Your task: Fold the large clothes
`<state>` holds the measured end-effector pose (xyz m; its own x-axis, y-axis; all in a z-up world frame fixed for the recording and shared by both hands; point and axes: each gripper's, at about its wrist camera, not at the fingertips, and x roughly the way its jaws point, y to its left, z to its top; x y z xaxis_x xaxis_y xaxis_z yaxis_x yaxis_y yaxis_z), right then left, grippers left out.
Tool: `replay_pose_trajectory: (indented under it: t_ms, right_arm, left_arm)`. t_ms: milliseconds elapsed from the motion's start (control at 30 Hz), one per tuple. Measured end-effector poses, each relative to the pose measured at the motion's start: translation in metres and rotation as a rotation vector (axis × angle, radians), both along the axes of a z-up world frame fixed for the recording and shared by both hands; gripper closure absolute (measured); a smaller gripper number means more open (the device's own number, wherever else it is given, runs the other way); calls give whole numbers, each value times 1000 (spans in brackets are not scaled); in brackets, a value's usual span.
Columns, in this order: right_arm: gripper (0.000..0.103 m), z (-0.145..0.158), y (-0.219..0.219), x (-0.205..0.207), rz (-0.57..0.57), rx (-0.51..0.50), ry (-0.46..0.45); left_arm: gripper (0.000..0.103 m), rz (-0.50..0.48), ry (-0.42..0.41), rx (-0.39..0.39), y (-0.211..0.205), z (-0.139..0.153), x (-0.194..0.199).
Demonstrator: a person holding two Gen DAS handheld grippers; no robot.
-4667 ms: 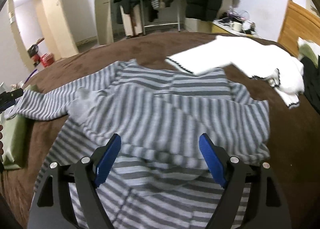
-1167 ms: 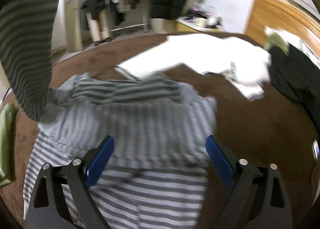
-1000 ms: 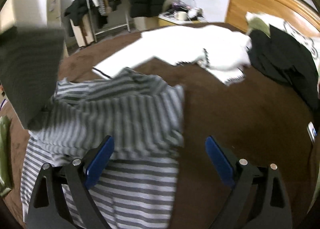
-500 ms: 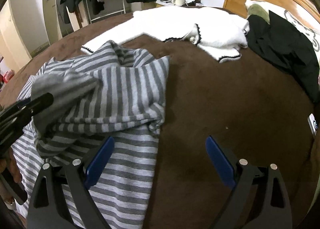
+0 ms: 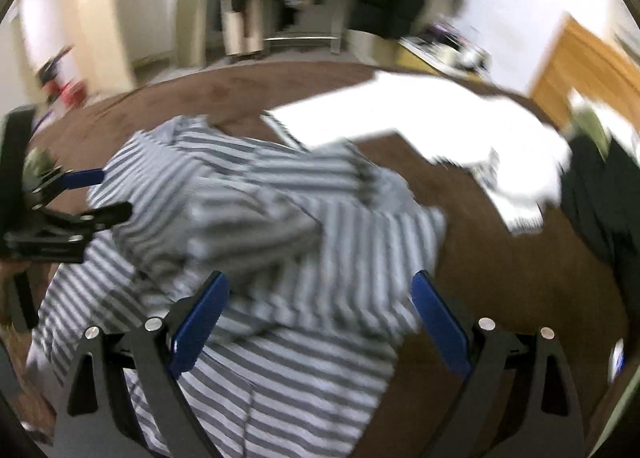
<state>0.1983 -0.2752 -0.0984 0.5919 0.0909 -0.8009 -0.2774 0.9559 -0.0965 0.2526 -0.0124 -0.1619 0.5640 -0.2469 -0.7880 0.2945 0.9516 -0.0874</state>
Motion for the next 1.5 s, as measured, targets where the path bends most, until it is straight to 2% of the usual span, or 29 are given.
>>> replay_pose_trajectory:
  t_ms: [67,133,300,500,633,700,767,833,1000,1233,1300,1433,1500]
  right_arm:
    - [12,3,26,8,79,-55,-5]
    - [12,4,62,15,213,-126,-19]
    - [13,-7,109,32,463,-237,30]
    - [14,-29,132,49,677,-374,139]
    - [15,-48,137,46,754,-400,188]
    - [24,-61,137,46,760,-421,218]
    - [27,-71,133,47,745,-430,232]
    - [31,-74,125,51,710,-367,246]
    - [49,-73,110,54,629,-275,238]
    - [71,-65,108,59,568,-261,211]
    - [76,-62,106,61,547,-249,201]
    - [78,-53,101,66,504,-207,174]
    - [78,-46,100,70,479,-178,142]
  left_arm:
    - [7,17,46,26,14,-11,7]
    - [7,24,83,24,27,-20,13]
    - [7,16,103,-1,38,-24,15]
    - [7,-9,100,-2,38,-24,16]
    - [7,2,114,-16,42,-27,18]
    - [7,17,129,-12,44,-31,19]
    - [7,22,134,-14,45,-33,18]
    - [7,20,130,-4,43,-35,15]
    - [7,25,138,-9,45,-40,15]
    - [7,33,144,-21,46,-43,15]
    - [7,33,148,-23,46,-43,15]
    - [6,35,154,-32,48,-46,19]
    - [13,42,149,-41,52,-48,19]
